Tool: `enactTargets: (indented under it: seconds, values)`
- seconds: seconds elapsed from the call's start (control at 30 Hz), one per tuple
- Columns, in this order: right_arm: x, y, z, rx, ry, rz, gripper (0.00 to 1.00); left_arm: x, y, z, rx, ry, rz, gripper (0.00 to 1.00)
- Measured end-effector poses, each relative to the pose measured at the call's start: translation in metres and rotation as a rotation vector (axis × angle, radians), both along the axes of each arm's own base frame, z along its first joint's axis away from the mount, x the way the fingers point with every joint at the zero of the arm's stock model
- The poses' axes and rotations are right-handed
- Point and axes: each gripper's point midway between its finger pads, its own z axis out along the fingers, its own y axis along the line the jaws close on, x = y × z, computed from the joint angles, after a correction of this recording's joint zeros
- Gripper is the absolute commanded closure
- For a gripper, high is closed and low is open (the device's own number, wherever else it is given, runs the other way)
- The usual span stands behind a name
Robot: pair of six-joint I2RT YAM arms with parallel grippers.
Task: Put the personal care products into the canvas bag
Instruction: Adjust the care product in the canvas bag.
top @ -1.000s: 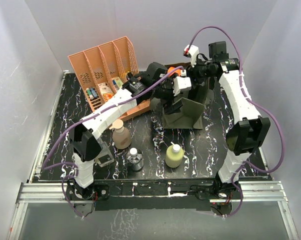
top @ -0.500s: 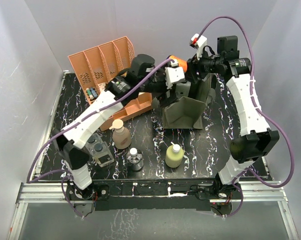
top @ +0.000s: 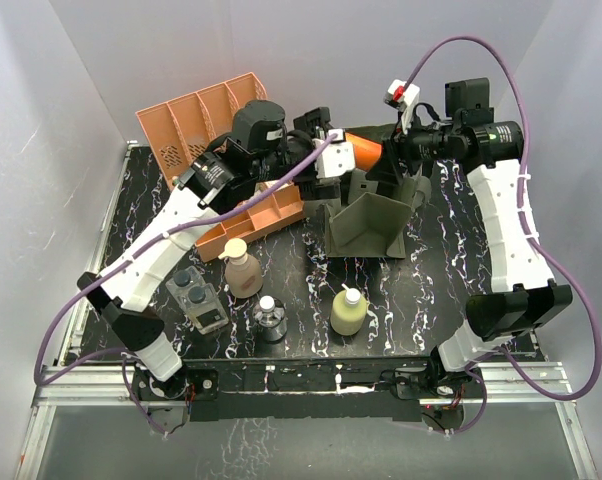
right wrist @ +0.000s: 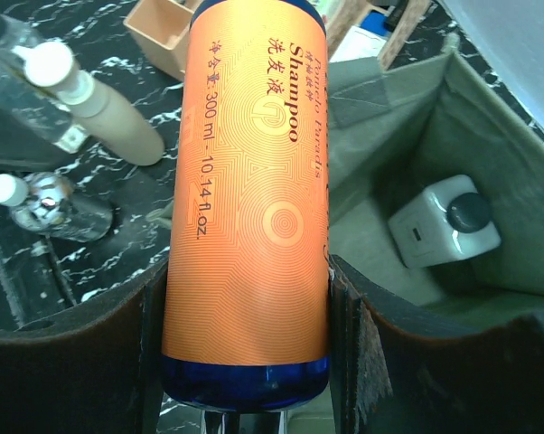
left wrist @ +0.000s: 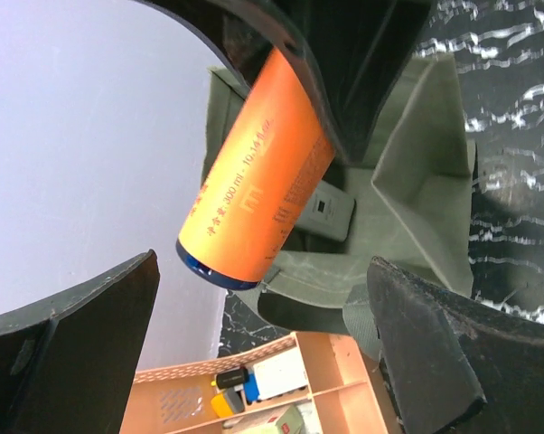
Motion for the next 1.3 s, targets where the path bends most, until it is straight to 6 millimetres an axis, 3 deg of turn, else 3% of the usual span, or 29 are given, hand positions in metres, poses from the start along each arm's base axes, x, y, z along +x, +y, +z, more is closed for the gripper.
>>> enactTargets:
  seconds: [0.27,0.6,0.73,0.87,0.93,1.0,1.17,1.3]
  values:
    - [-0.024,0.013,0.004,0.035,0.039,0.089,0.92,0.001,-0.001,-0.034,0.138,-0.037,-0.065,0.03]
    - [-0.039,0.030,-0.001,0.046,0.081,0.148,0.92,0.009,-0.011,-0.057,0.209,-0.062,-0.123,0.06]
    - [-0.047,0.043,-0.002,0.053,0.097,0.177,0.92,0.013,-0.016,-0.073,0.237,-0.042,-0.135,0.22]
    - [-0.046,0.045,-0.005,0.058,0.118,0.161,0.91,0.014,-0.017,-0.073,0.237,-0.050,-0.132,0.53]
    - [-0.046,0.044,-0.008,0.054,0.127,0.151,0.84,0.015,-0.018,-0.072,0.238,-0.072,-0.140,0.71]
    - [-0.047,0.043,-0.012,0.048,0.140,0.147,0.74,0.015,-0.017,-0.077,0.248,-0.070,-0.144,1.00]
    - [-0.046,0.043,-0.017,0.048,0.165,0.131,0.53,0.013,-0.018,-0.085,0.229,-0.021,-0.130,1.00]
    - [-0.048,0.042,-0.019,0.050,0.179,0.104,0.29,0.011,-0.018,-0.090,0.199,0.021,-0.106,1.00]
